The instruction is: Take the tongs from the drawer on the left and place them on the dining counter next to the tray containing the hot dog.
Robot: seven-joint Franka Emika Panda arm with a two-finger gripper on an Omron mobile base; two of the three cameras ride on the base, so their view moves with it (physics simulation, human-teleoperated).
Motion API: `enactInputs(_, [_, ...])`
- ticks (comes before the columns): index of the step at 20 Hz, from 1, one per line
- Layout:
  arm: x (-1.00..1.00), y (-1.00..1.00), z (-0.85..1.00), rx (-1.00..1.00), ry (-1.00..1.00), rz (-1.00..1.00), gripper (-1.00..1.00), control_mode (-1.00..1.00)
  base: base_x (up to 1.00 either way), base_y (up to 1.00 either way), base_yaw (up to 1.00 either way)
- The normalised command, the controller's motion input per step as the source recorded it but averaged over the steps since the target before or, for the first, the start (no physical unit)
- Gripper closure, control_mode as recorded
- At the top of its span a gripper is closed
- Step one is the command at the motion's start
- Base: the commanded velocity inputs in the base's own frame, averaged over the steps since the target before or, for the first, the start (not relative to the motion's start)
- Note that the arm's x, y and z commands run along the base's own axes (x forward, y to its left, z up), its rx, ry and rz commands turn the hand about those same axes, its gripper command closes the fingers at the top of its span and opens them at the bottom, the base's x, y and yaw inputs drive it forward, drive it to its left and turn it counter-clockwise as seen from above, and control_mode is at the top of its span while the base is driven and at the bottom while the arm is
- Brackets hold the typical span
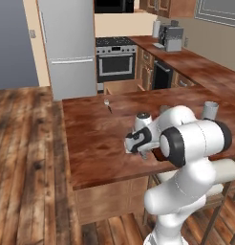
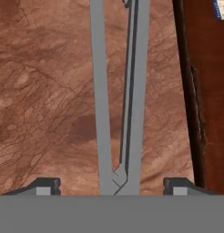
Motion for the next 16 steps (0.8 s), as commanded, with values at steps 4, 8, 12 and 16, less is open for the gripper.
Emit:
enactInputs(4, [-0.3, -0.04, 0.34, 0.0, -0.16, -0.01, -1.0, -1.0, 0.0, 0.0, 0.0])
enactInputs(8, [-0.52, -0.16, 0.86, 0.0, -0.27, -0.03, -1.0, -1.0, 0.0, 0.0, 0.0])
enactInputs(12, [-0.39, -0.17, 0.96, 0.0, -0.24, -0.03, -1.0, -1.0, 0.0, 0.0, 0.0])
enactInputs(16, [-0.41, -0.25, 0.95, 0.0, -0.25, -0.02, -1.0, -1.0, 0.0, 0.0, 0.0])
